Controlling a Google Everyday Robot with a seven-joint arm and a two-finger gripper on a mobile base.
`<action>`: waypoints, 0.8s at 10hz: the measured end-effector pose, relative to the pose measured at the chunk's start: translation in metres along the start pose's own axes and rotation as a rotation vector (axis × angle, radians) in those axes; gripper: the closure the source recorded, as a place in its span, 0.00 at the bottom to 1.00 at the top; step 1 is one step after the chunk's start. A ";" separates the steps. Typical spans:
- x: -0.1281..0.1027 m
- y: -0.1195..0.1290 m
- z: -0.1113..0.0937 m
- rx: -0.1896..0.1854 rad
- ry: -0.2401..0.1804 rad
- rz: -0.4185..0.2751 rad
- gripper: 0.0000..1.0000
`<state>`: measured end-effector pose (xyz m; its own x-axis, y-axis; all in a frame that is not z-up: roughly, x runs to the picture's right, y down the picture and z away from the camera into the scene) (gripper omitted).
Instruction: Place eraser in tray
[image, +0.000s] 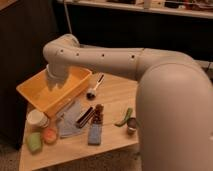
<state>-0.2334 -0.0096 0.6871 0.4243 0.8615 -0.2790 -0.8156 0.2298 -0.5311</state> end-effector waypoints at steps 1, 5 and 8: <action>0.020 -0.010 -0.003 0.021 0.012 0.045 0.58; 0.074 -0.043 -0.007 0.087 0.040 0.197 0.58; 0.073 -0.042 -0.006 0.089 0.040 0.194 0.58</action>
<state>-0.1658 0.0406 0.6841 0.2699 0.8752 -0.4015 -0.9142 0.1021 -0.3921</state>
